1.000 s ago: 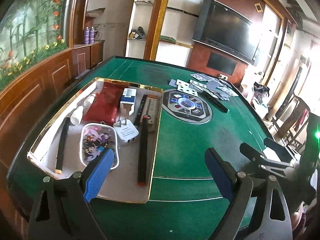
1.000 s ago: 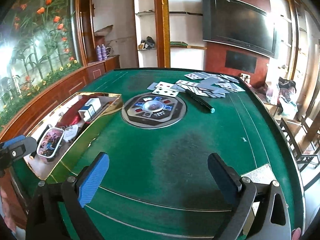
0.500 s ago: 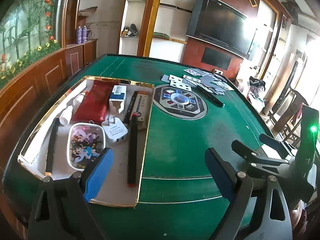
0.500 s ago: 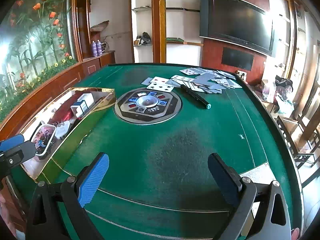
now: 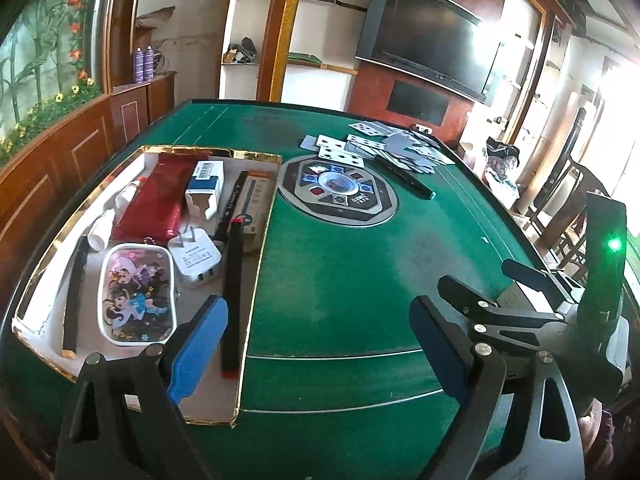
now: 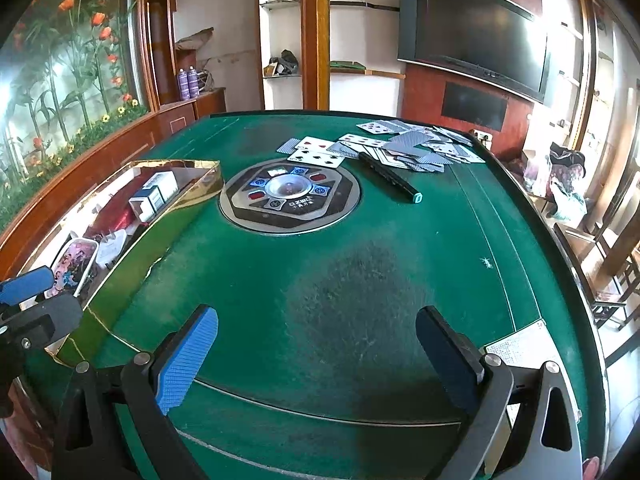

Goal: Organize objects
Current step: 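Grasp the teal-capped black marker beside the cards with the right gripper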

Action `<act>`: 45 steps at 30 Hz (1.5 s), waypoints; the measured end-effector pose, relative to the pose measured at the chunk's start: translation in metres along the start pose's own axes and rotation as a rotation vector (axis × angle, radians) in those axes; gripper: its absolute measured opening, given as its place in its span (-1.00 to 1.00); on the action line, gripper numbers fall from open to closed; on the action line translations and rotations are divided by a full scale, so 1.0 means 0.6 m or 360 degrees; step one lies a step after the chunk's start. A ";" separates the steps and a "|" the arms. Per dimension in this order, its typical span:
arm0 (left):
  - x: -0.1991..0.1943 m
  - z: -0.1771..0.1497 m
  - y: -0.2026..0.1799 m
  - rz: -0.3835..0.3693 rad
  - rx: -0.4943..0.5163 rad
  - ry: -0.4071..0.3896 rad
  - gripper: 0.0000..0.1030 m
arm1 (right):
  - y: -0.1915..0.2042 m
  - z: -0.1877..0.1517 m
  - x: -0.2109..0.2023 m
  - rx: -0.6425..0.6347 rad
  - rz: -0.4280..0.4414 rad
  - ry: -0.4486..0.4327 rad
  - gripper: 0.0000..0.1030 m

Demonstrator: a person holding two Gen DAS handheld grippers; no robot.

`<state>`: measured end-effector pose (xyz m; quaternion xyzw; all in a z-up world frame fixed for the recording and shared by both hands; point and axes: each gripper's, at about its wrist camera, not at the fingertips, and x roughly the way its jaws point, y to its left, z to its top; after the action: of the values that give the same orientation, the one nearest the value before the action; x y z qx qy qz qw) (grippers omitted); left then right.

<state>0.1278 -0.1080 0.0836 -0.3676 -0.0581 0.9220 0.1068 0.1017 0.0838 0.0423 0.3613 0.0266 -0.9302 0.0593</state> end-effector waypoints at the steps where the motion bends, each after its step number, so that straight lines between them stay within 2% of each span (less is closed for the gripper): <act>1: 0.002 0.001 -0.002 -0.0005 0.0002 0.0001 0.78 | 0.000 0.000 0.002 0.0001 -0.0002 0.0005 0.97; 8: 0.027 0.018 -0.019 -0.0053 -0.0004 0.0005 0.78 | -0.007 0.008 0.010 -0.0021 -0.0036 0.0047 0.97; 11: 0.047 0.042 -0.038 -0.0106 -0.0007 -0.0020 0.78 | -0.049 0.035 -0.003 0.0045 -0.0042 0.0060 0.97; 15: 0.097 0.075 -0.063 -0.0203 -0.0030 -0.0051 0.78 | -0.146 0.091 -0.009 0.0217 0.0043 0.0144 0.97; 18: 0.151 0.092 -0.070 -0.0301 -0.0106 -0.0013 0.78 | -0.203 0.128 0.021 0.0291 0.0066 0.0240 0.97; 21: 0.191 0.095 -0.067 -0.0308 -0.0147 0.0020 0.78 | -0.223 0.153 0.070 0.0216 -0.0048 0.0322 0.97; 30: 0.225 0.082 -0.025 -0.0356 -0.0296 0.0124 0.78 | -0.211 0.235 0.271 0.0048 -0.0212 0.0570 0.92; 33: 0.238 0.079 -0.018 -0.0393 -0.0351 0.0190 0.78 | -0.197 0.263 0.327 -0.0005 -0.0234 0.0617 0.78; 36: 0.251 0.075 -0.012 -0.0432 -0.0400 0.0261 0.78 | -0.192 0.280 0.372 -0.0017 -0.0246 0.0655 0.54; 39: 0.253 0.073 -0.010 -0.0456 -0.0422 0.0278 0.78 | -0.191 0.285 0.411 0.0000 -0.0274 0.0699 0.25; 42: 0.255 0.072 -0.012 -0.0483 -0.0430 0.0293 0.78 | -0.187 0.291 0.417 0.0015 -0.0260 0.0667 -0.04; 43: 0.255 0.071 -0.013 -0.0483 -0.0425 0.0296 0.78 | -0.182 0.291 0.418 0.0015 -0.0238 0.0668 -0.28; 44: 0.254 0.071 -0.014 -0.0487 -0.0422 0.0298 0.78 | -0.174 0.290 0.417 -0.0009 -0.0243 0.0666 -0.42; 45: 0.252 0.070 -0.013 -0.0495 -0.0424 0.0301 0.78 | -0.164 0.286 0.414 -0.0047 -0.0267 0.0662 -0.45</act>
<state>-0.0071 -0.0655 0.0149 -0.4498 -0.2253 0.8401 0.2031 -0.2078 0.1428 0.0020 0.5411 0.0818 -0.8368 -0.0199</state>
